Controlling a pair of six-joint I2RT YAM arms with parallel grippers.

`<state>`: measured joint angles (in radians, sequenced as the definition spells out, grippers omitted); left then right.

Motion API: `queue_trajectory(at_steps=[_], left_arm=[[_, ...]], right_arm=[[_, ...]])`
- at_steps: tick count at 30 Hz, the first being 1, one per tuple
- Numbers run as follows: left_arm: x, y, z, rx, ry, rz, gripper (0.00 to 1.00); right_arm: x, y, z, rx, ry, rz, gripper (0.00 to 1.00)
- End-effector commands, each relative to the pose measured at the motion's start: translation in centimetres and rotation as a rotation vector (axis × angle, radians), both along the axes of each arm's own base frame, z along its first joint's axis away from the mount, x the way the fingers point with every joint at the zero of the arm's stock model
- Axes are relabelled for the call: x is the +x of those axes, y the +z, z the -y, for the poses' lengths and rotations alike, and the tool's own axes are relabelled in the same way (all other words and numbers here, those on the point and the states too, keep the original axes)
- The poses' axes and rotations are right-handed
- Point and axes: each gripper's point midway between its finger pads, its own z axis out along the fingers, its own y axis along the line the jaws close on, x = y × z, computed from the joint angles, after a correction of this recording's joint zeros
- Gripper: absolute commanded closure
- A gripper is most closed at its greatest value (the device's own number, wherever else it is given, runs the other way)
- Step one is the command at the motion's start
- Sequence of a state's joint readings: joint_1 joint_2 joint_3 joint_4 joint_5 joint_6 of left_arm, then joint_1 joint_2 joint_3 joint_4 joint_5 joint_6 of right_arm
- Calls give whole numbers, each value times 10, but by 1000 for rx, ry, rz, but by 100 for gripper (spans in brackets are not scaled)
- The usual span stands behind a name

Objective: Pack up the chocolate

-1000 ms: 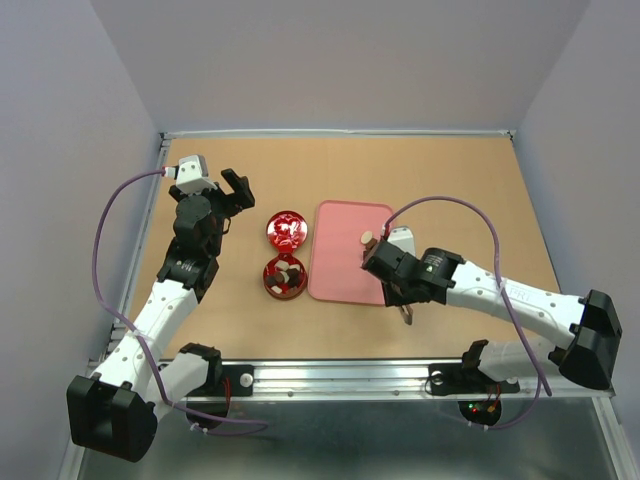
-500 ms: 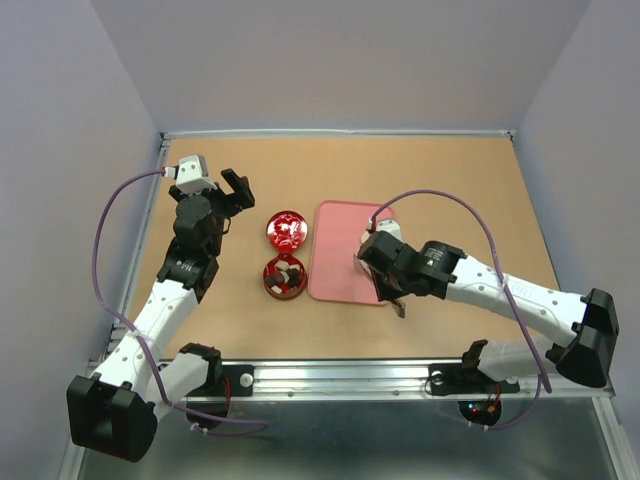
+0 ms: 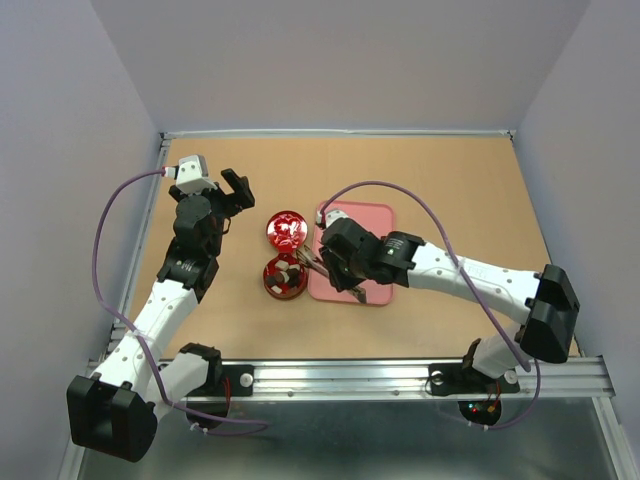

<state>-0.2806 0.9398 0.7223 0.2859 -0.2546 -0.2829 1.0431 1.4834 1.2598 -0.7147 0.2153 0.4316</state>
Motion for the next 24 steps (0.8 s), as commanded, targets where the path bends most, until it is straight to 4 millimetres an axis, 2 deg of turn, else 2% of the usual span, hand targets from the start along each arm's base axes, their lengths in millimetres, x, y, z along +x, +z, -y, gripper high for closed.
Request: queue_trajectory(at_steps=[1, 9, 20, 23, 24], left_arm=[[1, 38, 1, -22, 3, 89, 1], [3, 34, 1, -20, 4, 82, 1], [5, 31, 1, -13, 4, 73, 1], [5, 31, 2, -13, 3, 74, 1], [5, 31, 2, -13, 3, 74, 1]], right_arm=[[9, 32, -40, 120, 96, 77, 81], [10, 38, -61, 147, 150, 87, 81], [1, 18, -73, 128, 201, 33, 79], [1, 15, -75, 122, 205, 30, 74], [1, 15, -75, 119, 204, 29, 68]])
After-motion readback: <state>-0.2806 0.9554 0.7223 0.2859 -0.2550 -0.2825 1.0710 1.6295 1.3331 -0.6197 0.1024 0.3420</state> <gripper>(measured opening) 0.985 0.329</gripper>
